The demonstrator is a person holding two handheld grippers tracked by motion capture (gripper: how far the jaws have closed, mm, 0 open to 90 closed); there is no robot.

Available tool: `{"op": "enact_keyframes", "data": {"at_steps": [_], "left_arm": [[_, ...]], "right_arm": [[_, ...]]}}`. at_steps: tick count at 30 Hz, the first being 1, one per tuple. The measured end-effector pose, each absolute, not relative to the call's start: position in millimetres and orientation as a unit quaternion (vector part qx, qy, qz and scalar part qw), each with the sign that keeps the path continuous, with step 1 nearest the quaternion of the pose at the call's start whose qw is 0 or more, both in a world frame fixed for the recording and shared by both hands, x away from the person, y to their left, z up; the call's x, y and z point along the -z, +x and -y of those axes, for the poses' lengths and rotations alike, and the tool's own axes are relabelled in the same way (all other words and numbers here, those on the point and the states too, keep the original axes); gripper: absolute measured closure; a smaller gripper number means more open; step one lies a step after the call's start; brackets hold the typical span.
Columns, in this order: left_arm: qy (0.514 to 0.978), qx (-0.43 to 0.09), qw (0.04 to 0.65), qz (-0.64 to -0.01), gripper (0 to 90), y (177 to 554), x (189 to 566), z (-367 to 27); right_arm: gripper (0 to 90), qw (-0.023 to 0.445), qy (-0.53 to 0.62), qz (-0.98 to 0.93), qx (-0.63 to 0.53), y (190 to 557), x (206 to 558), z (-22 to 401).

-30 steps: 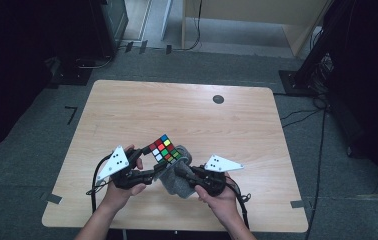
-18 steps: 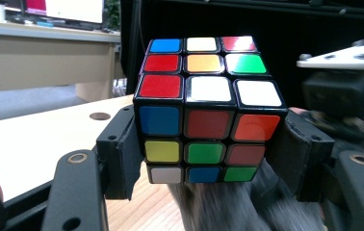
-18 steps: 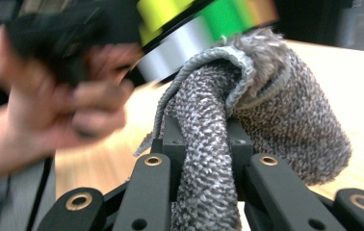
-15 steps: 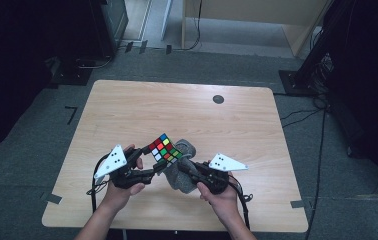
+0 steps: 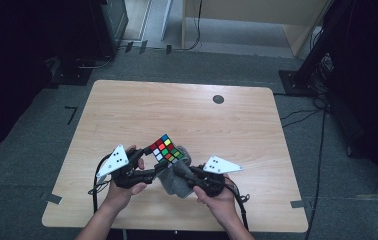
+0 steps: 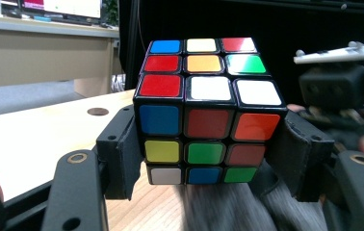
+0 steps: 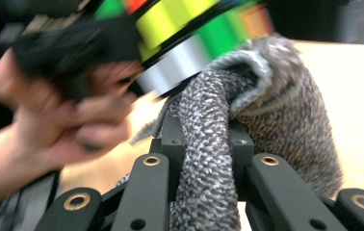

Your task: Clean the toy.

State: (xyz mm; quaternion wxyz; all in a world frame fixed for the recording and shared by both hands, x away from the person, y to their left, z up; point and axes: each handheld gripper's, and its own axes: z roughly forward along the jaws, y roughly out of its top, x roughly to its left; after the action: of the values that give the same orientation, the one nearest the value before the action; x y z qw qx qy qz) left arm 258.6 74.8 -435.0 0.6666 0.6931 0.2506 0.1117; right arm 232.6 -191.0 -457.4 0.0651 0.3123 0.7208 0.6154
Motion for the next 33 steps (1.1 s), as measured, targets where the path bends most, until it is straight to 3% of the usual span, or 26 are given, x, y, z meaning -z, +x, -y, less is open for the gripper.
{"op": "enact_keyframes", "data": {"at_steps": [6,17,27,33], "left_arm": [[0.69,-0.129,0.659,-0.272,34.8,265,434,-84],[0.733,-0.176,0.562,-0.342,34.8,287,463,-81],[0.772,-0.215,0.455,-0.388,34.8,309,494,-66],[0.786,-0.224,0.427,-0.387,34.8,311,503,-59]], "right_arm": [[77.1,0.097,0.313,-0.719,-0.614,235,451,205],[76.8,0.282,0.434,-0.664,-0.54,252,451,282],[76.6,0.289,0.481,-0.653,-0.509,263,471,305],[76.6,0.288,0.479,-0.655,-0.507,263,473,305]]}}
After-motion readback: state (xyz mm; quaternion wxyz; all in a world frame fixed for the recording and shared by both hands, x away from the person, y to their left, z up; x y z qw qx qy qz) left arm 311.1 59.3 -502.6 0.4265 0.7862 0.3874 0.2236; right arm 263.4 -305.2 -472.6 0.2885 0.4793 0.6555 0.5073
